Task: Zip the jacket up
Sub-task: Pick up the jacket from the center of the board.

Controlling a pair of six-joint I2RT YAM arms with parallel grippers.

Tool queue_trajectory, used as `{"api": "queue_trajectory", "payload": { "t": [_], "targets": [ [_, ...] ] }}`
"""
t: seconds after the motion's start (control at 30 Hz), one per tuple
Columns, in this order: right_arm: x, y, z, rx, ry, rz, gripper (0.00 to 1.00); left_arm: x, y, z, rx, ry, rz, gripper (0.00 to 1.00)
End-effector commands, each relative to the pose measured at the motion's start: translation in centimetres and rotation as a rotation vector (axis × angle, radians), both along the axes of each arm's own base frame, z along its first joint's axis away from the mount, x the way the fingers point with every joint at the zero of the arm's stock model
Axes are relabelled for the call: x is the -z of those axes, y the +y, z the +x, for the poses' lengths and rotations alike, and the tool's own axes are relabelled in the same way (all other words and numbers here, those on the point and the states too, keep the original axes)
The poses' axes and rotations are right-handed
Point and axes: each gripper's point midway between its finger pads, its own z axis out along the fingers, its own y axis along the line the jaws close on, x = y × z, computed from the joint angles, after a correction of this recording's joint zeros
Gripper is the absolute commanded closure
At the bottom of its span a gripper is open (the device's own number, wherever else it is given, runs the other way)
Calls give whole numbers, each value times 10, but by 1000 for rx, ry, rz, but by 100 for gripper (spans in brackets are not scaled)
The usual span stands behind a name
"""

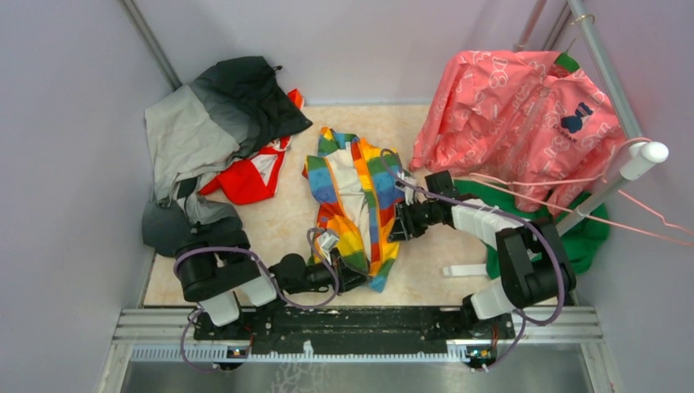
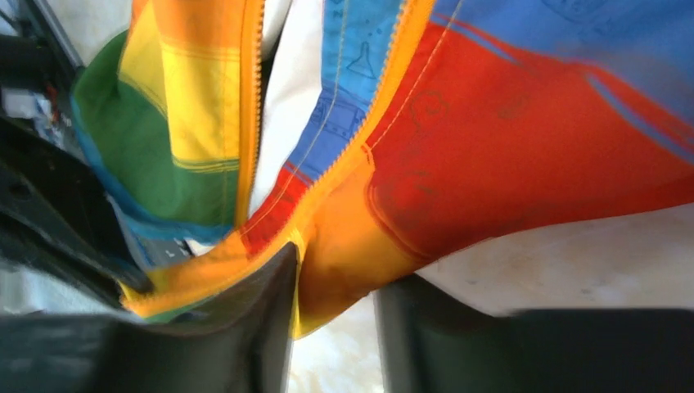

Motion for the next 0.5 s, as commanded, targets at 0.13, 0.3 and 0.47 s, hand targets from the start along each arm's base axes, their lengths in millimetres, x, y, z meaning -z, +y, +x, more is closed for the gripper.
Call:
{"api": "queue_trajectory", "payload": {
  "t": [0.13,0.3,0.47],
  "targets": [
    [-64,35,26,-213,-202,161,100,-38,-18,-10,54,-43,-132,93],
    [-118,47,25,-452,-573,295,100,-26,-6,-5,3,-37,-81,57],
    [-123,47,15,-654,-680,322,100,-34,25,31,-156,-63,-3,16]
  ]
}}
